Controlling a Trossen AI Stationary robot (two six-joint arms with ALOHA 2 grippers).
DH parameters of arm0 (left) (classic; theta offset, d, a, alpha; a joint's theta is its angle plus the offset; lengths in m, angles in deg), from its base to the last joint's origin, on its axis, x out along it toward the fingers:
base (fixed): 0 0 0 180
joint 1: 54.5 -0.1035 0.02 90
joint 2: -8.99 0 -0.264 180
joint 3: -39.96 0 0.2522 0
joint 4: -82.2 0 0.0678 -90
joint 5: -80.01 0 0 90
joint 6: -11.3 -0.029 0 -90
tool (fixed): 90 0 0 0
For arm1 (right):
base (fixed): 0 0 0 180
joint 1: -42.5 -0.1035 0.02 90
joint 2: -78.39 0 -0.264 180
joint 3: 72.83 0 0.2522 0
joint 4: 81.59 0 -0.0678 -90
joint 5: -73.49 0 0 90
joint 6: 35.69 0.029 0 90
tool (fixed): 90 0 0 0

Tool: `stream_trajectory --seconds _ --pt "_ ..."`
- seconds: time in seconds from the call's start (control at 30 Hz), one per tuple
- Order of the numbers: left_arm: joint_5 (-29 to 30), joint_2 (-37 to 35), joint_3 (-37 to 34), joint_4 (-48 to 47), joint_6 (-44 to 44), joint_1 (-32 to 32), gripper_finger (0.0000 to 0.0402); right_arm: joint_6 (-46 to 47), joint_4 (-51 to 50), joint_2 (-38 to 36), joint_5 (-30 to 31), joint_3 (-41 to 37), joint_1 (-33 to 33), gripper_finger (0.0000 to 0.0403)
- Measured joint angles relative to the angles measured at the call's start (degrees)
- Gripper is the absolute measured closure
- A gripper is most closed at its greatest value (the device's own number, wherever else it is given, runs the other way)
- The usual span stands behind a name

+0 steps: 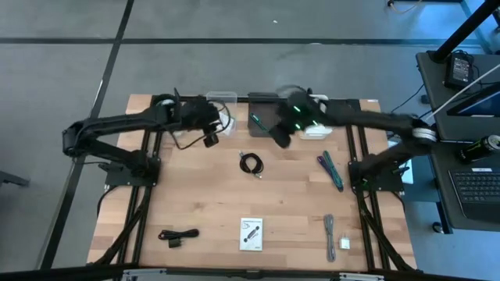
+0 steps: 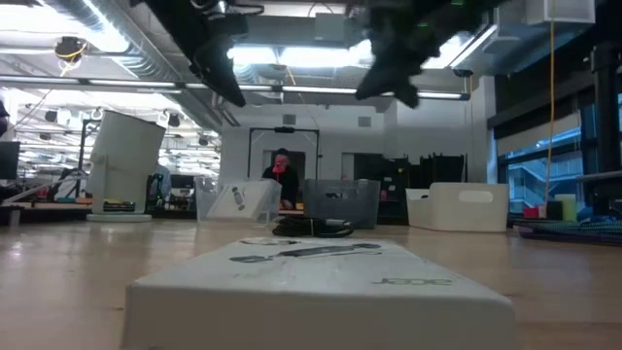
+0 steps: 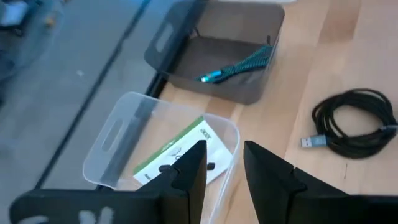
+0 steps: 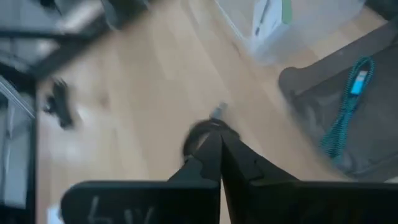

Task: Pick and place items into bin
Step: Put the top card reader box into the transparent bin

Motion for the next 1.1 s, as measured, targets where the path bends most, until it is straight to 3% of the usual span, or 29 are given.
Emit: stream_trajectory --seconds 0.17,0.33,0.53,0.8,0.97,1.1 --pt "-7.4 7.8 9.3 -9.1 -7.0 -7.4 0.0321 11.8 17.6 -13.0 5.6 -20.0 -5.2 0.0400" --pt "-10.1 18.2 20.6 -18.8 -15.9 -13.2 0.0344 20.2 23.0 -18.8 10.5 -29.4 -9.0 0.0400" --pt "-8.1 29.3 32.9 -28.0 -26.7 -15.5 0.0328 21.1 23.3 -19.5 12.3 -31.4 -11.0 0.0399" --pt "-4.1 39.9 45.0 -37.4 -35.1 -15.7 0.0228 16.5 22.1 -19.5 12.3 -31.5 -10.9 0.0399" --pt "-2.8 43.1 46.6 -37.5 -35.6 -15.7 0.0174 15.6 20.3 -19.4 12.3 -31.5 -10.0 0.0399" --pt "-2.6 44.7 46.6 -37.5 -36.2 -15.7 0.0162 15.3 20.2 -19.4 12.3 -31.5 -9.2 0.0399"
